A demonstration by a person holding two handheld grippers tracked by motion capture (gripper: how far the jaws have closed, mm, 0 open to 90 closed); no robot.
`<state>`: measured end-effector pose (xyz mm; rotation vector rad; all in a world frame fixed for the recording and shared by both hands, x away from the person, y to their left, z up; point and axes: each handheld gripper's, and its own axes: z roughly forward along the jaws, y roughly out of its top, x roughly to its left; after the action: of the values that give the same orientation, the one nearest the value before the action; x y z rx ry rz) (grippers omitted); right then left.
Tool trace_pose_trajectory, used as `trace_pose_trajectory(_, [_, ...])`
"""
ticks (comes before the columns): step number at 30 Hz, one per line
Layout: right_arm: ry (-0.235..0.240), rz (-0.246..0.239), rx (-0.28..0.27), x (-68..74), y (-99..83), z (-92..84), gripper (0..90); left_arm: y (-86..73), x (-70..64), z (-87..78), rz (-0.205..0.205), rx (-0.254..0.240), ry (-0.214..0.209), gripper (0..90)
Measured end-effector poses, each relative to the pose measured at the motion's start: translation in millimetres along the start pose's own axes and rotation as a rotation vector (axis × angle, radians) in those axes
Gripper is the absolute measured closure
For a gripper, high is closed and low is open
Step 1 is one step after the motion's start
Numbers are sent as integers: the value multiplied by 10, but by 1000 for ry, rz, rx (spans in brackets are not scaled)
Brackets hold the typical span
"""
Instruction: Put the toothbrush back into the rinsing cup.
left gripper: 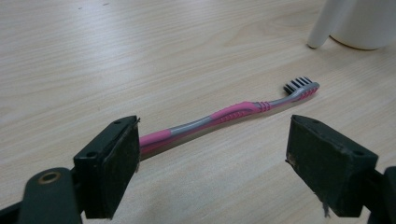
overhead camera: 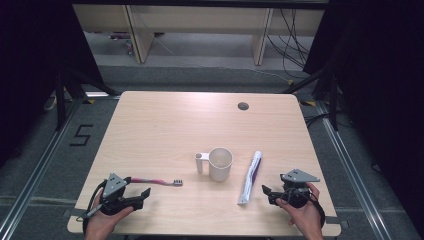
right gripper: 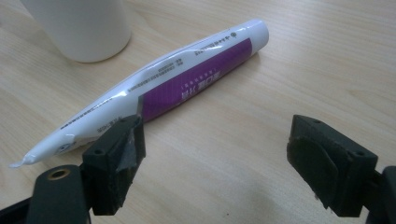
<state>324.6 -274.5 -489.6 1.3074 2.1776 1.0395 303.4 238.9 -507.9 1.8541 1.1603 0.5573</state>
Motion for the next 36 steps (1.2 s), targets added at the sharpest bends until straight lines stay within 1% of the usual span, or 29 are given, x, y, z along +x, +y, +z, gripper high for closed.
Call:
trace_pose_trajectory(2, [3, -10, -10, -10, -9, 15, 208, -2, -9, 9, -9, -4, -2, 172])
trace_pose_trajectory(3, [6, 4, -4, -4, -7, 8, 209, -2, -6, 5, -3, 3, -1, 171])
trace_pose_trajectory(5, [0, -20, -16, -24, -9, 15, 212, -4, -9, 8, -1, 3, 2, 171])
trace_pose_trajectory(6, [7, 8, 3, -12, 1, 3, 213, -3, -12, 7, 8, 9, 2, 172])
trace_pose_trajectory(8, [10, -7, -1, -36, 0, 9, 215, 2, -12, 8, 26, 13, -4, 171])
trace_pose_trajectory(10, [9, 2, 1, -29, -2, 7, 216, 8, -20, 7, 32, 19, 0, 171])
trace_pose_trajectory(11, [8, 30, 12, -6, -2, 1, 216, 15, -26, 17, 52, 24, -14, 171])
trace_pose_trajectory(12, [8, 30, 12, -6, -2, 1, 216, 15, -26, 17, 52, 24, -14, 170])
trace_pose_trajectory(13, [1, -8, -7, -30, -2, 12, 220, 24, -40, 30, 79, 32, -27, 170])
trace_pose_trajectory(14, [20, -4, -3, -36, 0, 13, 220, 27, -55, 40, 85, 30, -36, 169])
trace_pose_trajectory(15, [18, -3, -5, -36, 1, 10, 220, 36, -64, 50, 99, 35, -50, 163])
trace_pose_trajectory(16, [16, 13, -9, -24, -2, 15, 220, 48, -67, 53, 123, 51, -49, 162])
trace_pose_trajectory(17, [16, 13, -9, -24, -2, 15, 220, 48, -67, 53, 123, 51, -49, 160])
trace_pose_trajectory(18, [5, -13, -13, -42, -5, 21, 220, 64, -75, 67, 143, 68, -59, 154])
trace_pose_trajectory(19, [7, -22, -11, -54, -2, 19, 221, 70, -83, 78, 142, 71, -69, 152])
trace_pose_trajectory(20, [7, -13, -14, -49, -2, 18, 221, 72, -81, 79, 169, 72, -82, 150])
trace_pose_trajectory(21, [2, -24, -21, -55, -1, 16, 222, 91, -70, 65, 206, 100, -77, 153])
trace_pose_trajectory(22, [10, 8, -15, -29, -3, 18, 224, 101, -74, 68, 207, 97, -78, 149])
trace_pose_trajectory(23, [11, 16, -2, -26, 0, 12, 225, 101, -74, 68, 207, 97, -78, 155])
trace_pose_trajectory(24, [3, -19, -12, -56, 1, 17, 225, 130, -85, 68, 198, 85, -87, 161])
trace_pose_trajectory(25, [1, -29, -21, -63, -1, 22, 225, 157, -77, 57, 220, 99, -92, 165])
trace_pose_trajectory(26, [-12, -31, -29, -68, 1, 13, 227, 177, -77, 57, 222, 104, -95, 166])
trace_pose_trajectory(27, [-12, -31, -29, -68, 1, 13, 227, 177, -77, 57, 222, 104, -95, 169])
trace_pose_trajectory(29, [5, -5, -32, -68, 8, 7, 239, 220, -69, 68, 243, 115, -108, 212])
trace_pose_trajectory(30, [0, -17, -41, -79, 7, 9, 242, 250, -59, 103, 258, 119, -125, 221])
trace_pose_trajectory(31, [0, -17, -41, -79, 7, 9, 242, 250, -59, 103, 258, 119, -125, 230])
trace_pose_trajectory(32, [3, -15, -39, -78, 5, 11, 243, 280, -48, 129, 282, 143, -125, 233])
trace_pose_trajectory(34, [5, -10, -35, -74, 7, 10, 245, 283, -48, 152, 279, 140, -138, 264])
trace_pose_trajectory(36, [11, -3, -32, -67, 4, 8, 246, 323, -24, 172, 305, 161, -151, 289])
